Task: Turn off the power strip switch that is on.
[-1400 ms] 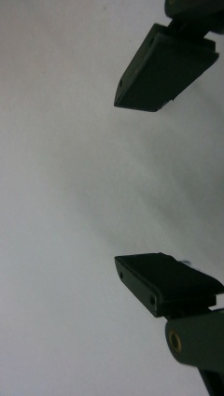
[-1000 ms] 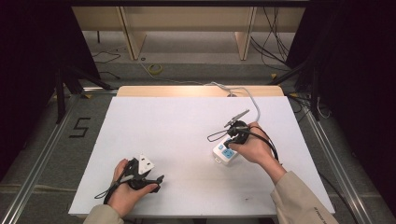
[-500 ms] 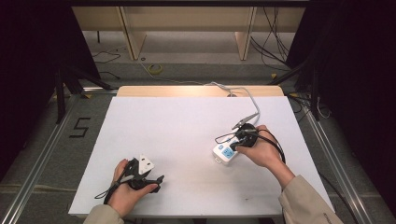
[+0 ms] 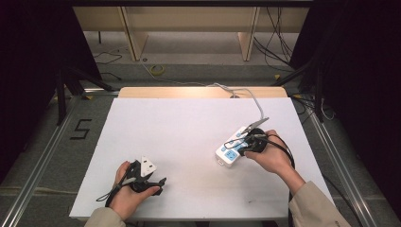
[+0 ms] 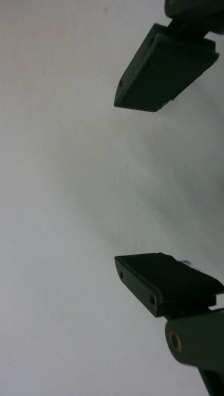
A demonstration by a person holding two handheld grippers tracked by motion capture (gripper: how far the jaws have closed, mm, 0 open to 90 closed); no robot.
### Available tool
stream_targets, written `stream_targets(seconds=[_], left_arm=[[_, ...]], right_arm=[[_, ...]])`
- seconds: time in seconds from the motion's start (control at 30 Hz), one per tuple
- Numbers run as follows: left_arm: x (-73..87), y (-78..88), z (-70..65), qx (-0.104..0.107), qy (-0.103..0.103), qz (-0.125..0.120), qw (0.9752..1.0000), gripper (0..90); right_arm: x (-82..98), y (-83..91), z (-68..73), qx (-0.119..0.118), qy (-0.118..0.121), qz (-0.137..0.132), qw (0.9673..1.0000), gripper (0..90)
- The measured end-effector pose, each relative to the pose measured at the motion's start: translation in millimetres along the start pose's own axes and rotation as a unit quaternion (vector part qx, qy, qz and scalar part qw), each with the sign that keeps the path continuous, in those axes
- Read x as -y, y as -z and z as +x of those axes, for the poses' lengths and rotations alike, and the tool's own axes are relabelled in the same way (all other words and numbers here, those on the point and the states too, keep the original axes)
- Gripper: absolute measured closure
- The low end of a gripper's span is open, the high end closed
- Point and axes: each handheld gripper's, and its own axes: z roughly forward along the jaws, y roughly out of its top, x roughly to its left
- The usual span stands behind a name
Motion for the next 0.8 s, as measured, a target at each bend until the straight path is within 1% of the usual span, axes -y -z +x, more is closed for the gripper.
stream_targets(seconds=[0.33,0.53,0.8], left_arm=[[-0.4,-0.7,-0.6,0.001,-0.002,0.001,1.0,19.6],[-0.6,-0.8,-0.7,0.001,-0.002,0.001,1.0,19.6],[-0.3,-1.4,-0.8,0.002,-0.001,0.002,1.0,19.6]], right_arm=[[11.9,4.2,-2.1,0.001,-0.006,-0.004,1.0,84.9],[17.4,6.2,-1.9,0.002,-0.004,-0.007,1.0,84.1],[24.7,7.5,1.0,0.001,0.0,-0.01,0.9999,80.2]])
